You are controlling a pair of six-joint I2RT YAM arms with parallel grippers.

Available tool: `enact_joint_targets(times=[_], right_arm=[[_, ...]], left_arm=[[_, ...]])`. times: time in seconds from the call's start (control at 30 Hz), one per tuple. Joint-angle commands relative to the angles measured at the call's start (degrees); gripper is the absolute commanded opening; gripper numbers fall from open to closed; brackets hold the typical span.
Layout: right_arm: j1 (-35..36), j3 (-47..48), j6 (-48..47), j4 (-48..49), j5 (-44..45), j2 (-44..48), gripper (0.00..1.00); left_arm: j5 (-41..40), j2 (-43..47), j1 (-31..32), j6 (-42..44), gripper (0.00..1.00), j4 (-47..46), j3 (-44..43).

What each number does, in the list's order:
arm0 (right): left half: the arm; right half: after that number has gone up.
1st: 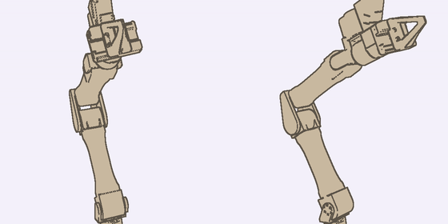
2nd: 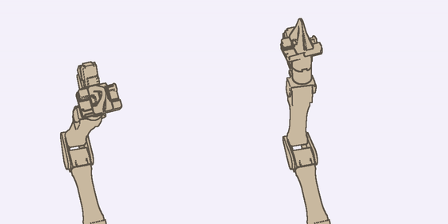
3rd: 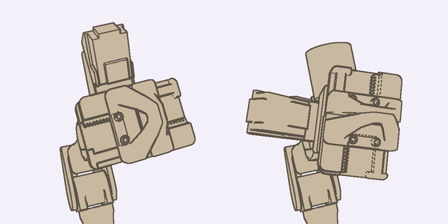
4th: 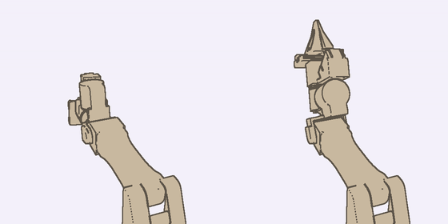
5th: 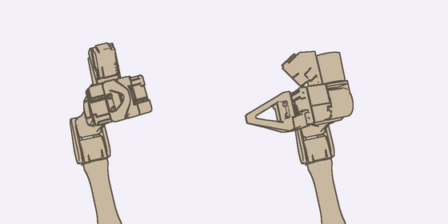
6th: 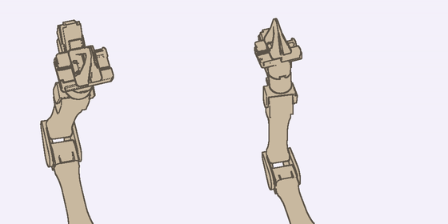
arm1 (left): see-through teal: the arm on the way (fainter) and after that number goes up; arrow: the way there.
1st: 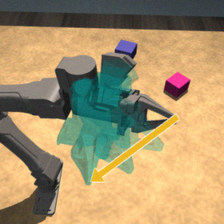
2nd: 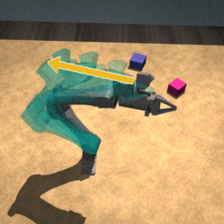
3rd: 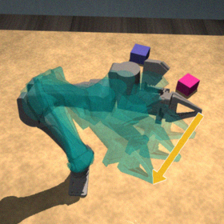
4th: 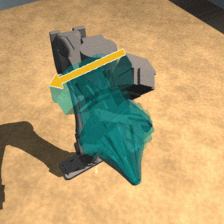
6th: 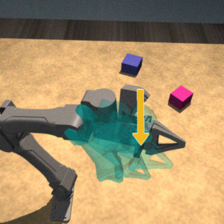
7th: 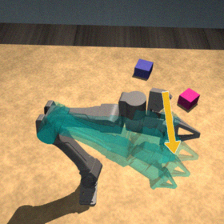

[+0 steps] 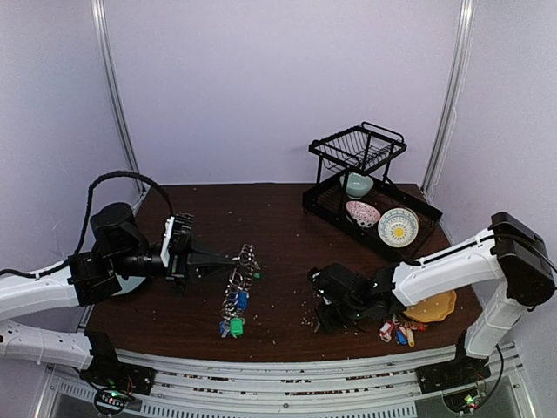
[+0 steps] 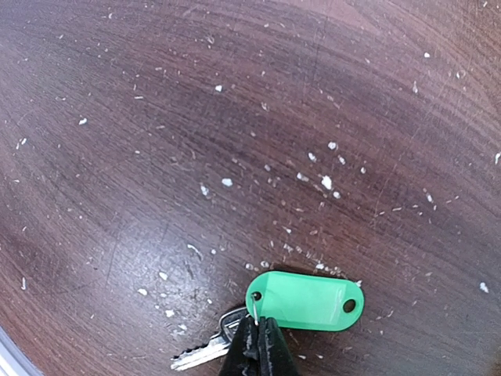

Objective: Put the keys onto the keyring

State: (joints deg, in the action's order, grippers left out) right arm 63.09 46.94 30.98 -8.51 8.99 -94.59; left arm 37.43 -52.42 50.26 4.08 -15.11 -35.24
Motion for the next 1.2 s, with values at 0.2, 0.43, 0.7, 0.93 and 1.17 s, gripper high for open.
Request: enact_joint_targets(times=[0.2, 0.43, 0.7, 0.93, 1.17], right_arm=[[-0.58, 12.19, -13.29, -19.38, -2.19, 5.05, 0.00], [-3.47, 27.45, -21.93, -39.47, -0.21, 10.55, 0.00], [9.75, 33.53, -40.85, -31.48, -13.74, 12.13, 0.00], [16.19, 44.78, -56.68, -34.99, -5.30, 6.05, 0.00], [17.43, 36.94, -72.12, -23.44, -0.23, 11.05, 0.00]], left_arm=[[-0.03, 0.59, 0.11, 0.93, 0.00, -3.43, -0.34], [1.21, 0.58, 0.13, 0.78, 0.00, -3.59, -0.53], [5.50, -0.34, 0.11, 0.49, 0.00, -4.91, -0.53], [12.43, -3.30, 0.10, -1.63, 0.00, -5.06, -1.76], [17.93, -4.87, 0.11, -5.83, 0.00, -10.17, -1.15]])
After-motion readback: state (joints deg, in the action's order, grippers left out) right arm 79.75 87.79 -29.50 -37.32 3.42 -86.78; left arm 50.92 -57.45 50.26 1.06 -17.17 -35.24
